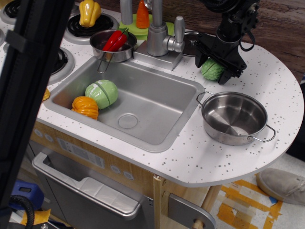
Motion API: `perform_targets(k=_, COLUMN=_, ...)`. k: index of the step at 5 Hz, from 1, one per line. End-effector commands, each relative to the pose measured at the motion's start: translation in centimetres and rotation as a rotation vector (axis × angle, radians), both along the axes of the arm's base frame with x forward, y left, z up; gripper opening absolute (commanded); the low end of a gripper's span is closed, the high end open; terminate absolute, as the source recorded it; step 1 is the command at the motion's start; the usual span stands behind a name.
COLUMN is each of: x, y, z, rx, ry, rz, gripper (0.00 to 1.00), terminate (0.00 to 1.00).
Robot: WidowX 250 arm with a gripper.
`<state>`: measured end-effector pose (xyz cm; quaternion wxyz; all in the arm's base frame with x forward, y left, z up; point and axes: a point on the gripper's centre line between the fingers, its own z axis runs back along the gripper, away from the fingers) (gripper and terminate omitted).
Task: Put green squash in pot or pan
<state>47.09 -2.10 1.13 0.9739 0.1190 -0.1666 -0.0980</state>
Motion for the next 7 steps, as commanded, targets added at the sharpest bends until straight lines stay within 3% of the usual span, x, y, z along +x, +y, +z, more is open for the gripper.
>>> perform_targets(k=1, x=1.1, y=0.7, z=1.2, rx=-0.041, ry=-0.068, rz=0.017, gripper=1.00, terminate=0.00)
perform_targets(k=2, x=1.0, y=0.4, z=2.6, rx=-0.028, ry=-0.045, rz=0.025, gripper=0.00, terminate=0.00)
perform_targets(k=4, x=-0.1, y=-1.3, z=7.9, rx=0.061, ry=0.020, rz=0.097, gripper=0.00, terminate=0.00)
perform_targets(k=5, x=-2.0, y=-2.9, z=9.4, rx=0.045, ry=0.075, rz=0.175, gripper=0.00, terminate=0.00)
perform_targets(k=7, x=-6.9, y=-5.9, z=9.5, rx=-0.018, ry=0.090, rz=0.319, gripper=0.00, terminate=0.00)
